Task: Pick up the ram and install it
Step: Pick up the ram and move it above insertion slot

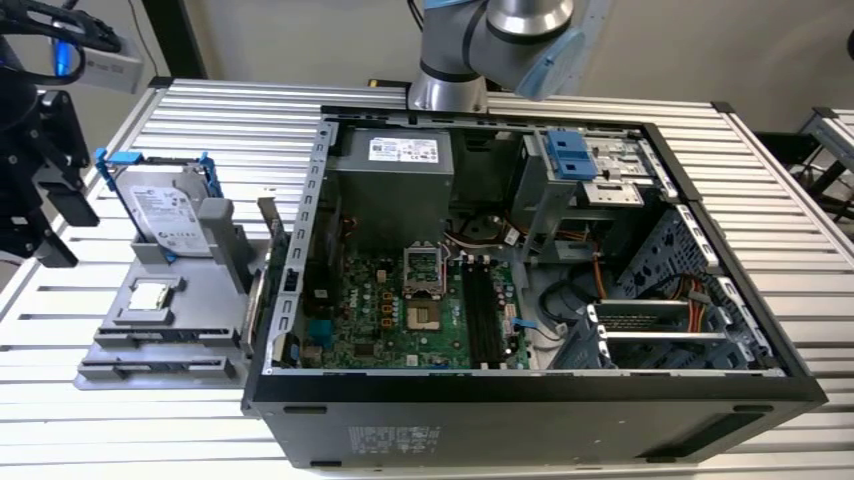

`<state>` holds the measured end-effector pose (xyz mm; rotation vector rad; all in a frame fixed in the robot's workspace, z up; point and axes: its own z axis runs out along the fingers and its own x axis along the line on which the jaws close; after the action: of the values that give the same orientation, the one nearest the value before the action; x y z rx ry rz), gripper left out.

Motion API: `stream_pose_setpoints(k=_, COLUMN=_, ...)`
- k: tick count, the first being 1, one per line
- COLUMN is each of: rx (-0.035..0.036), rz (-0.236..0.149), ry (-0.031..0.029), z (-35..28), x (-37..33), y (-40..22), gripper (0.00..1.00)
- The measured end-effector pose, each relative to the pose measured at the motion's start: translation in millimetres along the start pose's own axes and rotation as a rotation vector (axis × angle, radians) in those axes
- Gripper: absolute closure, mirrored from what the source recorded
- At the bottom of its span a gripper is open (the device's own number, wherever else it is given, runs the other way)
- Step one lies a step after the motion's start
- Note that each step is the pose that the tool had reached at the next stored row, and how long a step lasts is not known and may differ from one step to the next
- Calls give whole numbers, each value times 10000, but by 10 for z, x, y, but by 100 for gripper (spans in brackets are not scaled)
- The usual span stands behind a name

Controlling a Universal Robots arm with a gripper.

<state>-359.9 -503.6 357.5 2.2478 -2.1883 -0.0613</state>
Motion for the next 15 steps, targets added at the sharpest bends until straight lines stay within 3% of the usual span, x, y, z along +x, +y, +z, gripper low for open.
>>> stream_pose_setpoints(k=15, rx=-1, rz=88, ry=142, z=215, x=9, y=-6, gripper=0)
